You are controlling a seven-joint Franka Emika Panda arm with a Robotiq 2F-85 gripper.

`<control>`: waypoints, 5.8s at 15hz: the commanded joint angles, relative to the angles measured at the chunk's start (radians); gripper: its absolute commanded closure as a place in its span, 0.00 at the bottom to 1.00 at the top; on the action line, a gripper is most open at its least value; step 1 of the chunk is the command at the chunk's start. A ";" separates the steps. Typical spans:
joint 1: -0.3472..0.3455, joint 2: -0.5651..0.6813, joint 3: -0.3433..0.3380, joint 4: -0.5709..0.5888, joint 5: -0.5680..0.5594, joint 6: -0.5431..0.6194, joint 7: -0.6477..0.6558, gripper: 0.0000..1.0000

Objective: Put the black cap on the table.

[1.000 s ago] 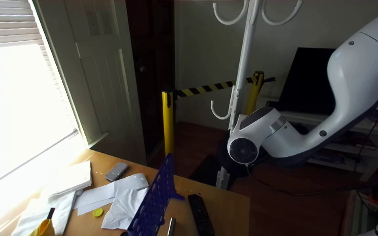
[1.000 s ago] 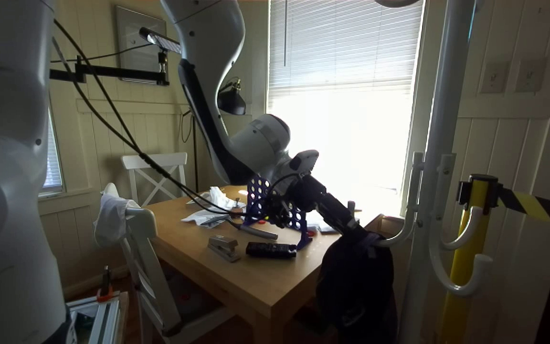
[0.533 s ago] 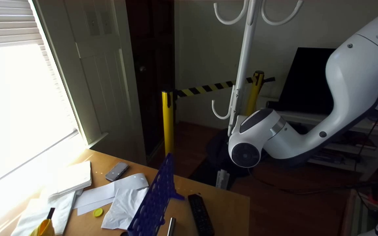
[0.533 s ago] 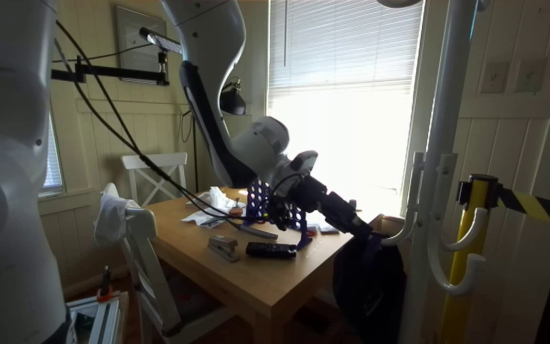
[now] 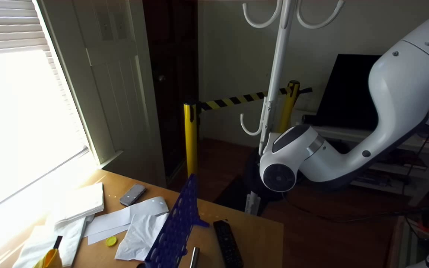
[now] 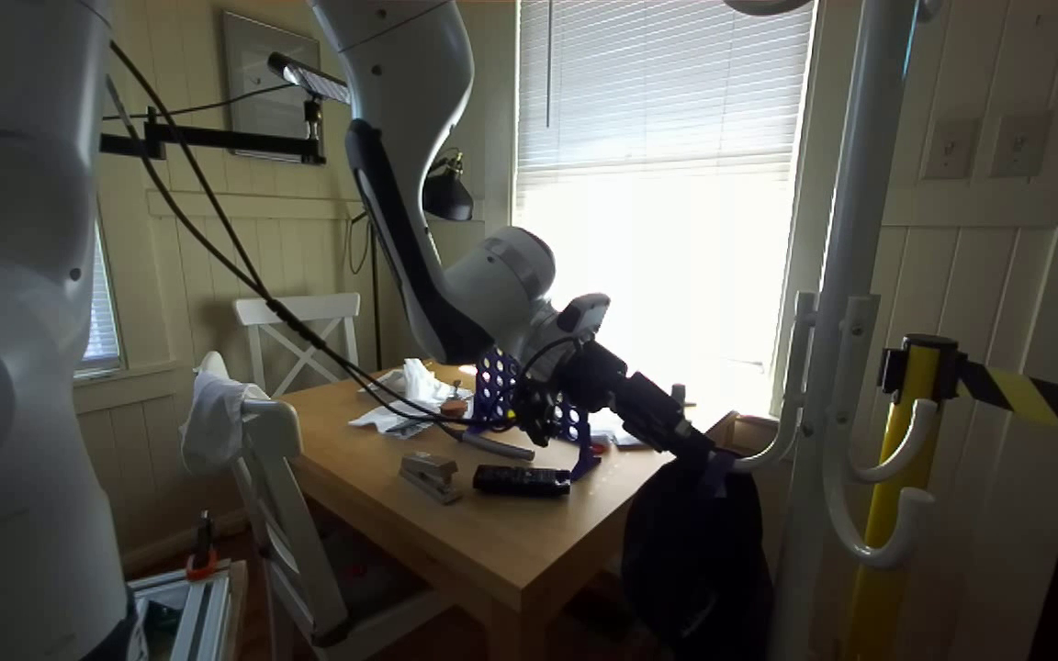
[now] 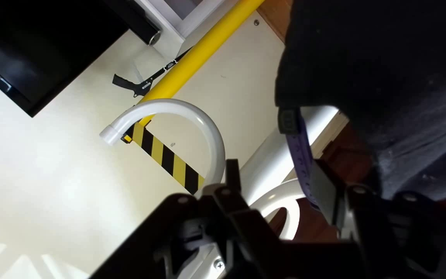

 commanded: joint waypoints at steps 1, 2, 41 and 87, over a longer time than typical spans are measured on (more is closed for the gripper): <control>-0.014 0.020 0.001 0.001 -0.009 0.020 -0.004 0.48; -0.016 0.026 0.000 0.000 -0.010 0.020 -0.005 0.49; -0.013 -0.053 0.037 -0.035 -0.054 -0.005 -0.084 0.99; 0.244 -0.307 0.125 -0.005 1.746 0.701 -1.443 0.99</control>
